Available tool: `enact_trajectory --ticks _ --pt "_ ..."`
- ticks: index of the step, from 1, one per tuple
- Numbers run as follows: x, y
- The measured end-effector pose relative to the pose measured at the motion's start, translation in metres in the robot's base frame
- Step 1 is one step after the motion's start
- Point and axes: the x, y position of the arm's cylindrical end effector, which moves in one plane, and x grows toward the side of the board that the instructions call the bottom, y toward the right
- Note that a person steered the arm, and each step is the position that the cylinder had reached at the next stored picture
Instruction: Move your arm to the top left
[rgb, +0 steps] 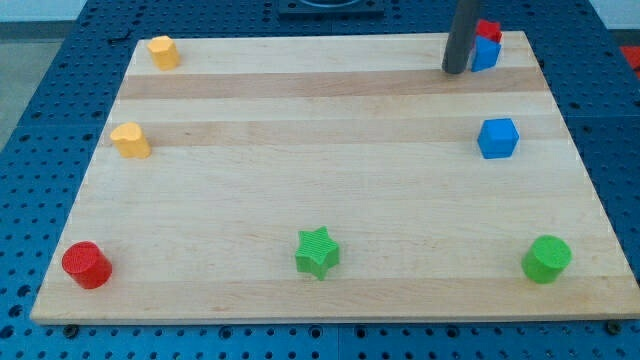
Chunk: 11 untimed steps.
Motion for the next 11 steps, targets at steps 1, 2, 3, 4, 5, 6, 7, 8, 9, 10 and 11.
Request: enact_trajectory --ticks 1,2,3,4,5,6,7,8,9,10,11 --pt "-0.008 0.015" --pt "-0.01 0.026" --pt "-0.004 0.014" --pt "-0.001 -0.024" --pt "-0.006 -0.064" --pt "-0.017 -0.088" --pt "-0.001 -0.132" --pt "0.009 -0.208" --pt "0.011 -0.29" --pt "0.025 -0.372" --pt "0.047 -0.447"
